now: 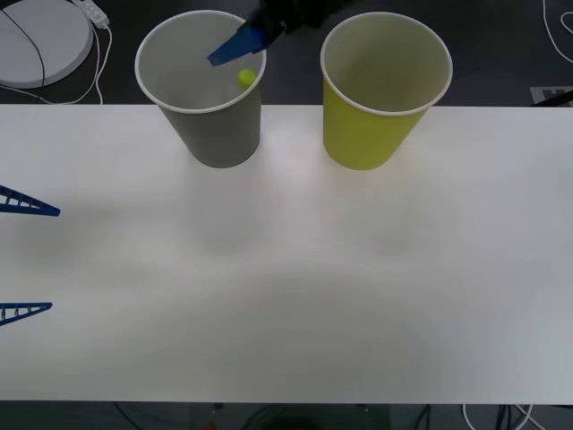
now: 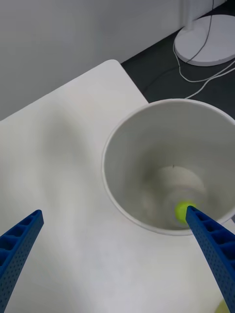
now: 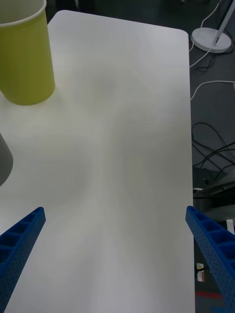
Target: Put the can into the green bin and the plastic bottle into the gray bin
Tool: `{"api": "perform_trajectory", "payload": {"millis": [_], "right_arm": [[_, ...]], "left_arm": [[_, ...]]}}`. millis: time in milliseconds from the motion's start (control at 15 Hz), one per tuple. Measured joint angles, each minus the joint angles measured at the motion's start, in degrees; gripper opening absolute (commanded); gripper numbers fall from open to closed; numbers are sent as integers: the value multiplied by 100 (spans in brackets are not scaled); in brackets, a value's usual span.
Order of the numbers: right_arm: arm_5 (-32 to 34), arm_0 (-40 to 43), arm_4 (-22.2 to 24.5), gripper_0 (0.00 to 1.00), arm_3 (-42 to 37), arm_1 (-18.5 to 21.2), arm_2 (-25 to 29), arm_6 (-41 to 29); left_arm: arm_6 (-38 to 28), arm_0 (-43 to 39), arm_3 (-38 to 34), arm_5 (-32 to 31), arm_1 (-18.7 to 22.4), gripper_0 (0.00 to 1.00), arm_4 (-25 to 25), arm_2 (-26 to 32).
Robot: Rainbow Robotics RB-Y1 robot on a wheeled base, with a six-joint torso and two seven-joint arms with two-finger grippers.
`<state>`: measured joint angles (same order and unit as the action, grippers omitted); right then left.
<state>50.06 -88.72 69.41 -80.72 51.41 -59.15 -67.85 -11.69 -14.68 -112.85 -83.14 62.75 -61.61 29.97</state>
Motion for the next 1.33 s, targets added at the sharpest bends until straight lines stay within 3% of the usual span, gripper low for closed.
{"api": "perform_trajectory", "payload": {"millis": [333, 1133, 1333], "right_arm": [[-420, 632, -227, 100, -1014, 726, 103, 460], [-567, 2762, -253, 100, -2922, 1819, 1468, 1191], [-568, 3338, -469, 100, -3154, 2012, 1809, 1789]], "left_arm": [[0, 0, 0, 0, 0, 100, 0, 0], [0, 0, 0, 0, 0, 100, 0, 0], [0, 0, 0, 0, 0, 100, 0, 0]]}}
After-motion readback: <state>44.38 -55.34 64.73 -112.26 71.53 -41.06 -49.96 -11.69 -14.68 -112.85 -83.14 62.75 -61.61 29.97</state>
